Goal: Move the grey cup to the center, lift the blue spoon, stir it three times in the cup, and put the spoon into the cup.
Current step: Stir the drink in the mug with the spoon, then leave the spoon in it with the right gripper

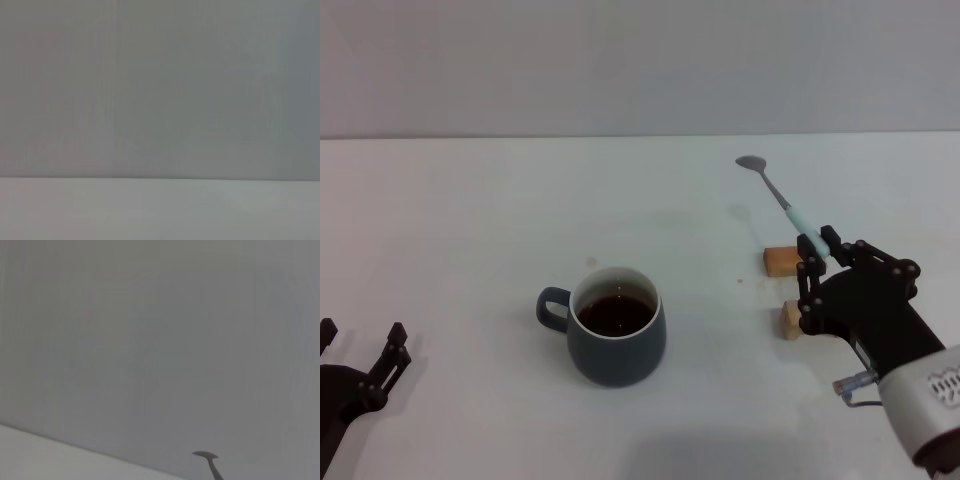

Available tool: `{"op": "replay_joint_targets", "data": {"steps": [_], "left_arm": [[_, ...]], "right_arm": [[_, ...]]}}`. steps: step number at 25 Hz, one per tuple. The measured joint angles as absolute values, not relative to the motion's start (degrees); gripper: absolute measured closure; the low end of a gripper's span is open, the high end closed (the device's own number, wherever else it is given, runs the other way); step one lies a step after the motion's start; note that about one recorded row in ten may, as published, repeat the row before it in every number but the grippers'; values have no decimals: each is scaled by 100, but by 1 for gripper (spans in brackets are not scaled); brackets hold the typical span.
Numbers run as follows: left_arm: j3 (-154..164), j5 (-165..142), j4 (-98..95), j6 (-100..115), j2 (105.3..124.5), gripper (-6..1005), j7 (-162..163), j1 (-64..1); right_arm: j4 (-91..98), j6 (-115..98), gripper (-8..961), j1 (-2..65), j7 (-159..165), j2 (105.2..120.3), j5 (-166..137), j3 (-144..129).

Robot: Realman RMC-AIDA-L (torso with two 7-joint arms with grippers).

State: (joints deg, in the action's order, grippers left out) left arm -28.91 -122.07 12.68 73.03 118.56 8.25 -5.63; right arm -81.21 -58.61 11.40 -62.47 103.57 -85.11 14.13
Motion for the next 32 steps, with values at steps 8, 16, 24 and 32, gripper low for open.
{"op": "replay_joint_targets", "data": {"steps": [8,16,24,32], "left_arm": [[-2891,-12208,1265,7303,11856,136,826,-583],[-2891,-12208,1265,7226,11856,136,825,-588],[-2891,-12207,1266,7154,11856,136,824,-599],[-2882,-12208,1275,7074,11864,135,821,-614]], "right_arm": [[-7131,-6018,788,819,-6176,11094,-9873,1790],[-5487,-6940,788,924,-4929,11804,-11283,1954],[-4543,-7813,787,1050,-2837,11801,-12403,1914],[-4974,-7320,788,912,-1909,11611,-12627,2107]]}}
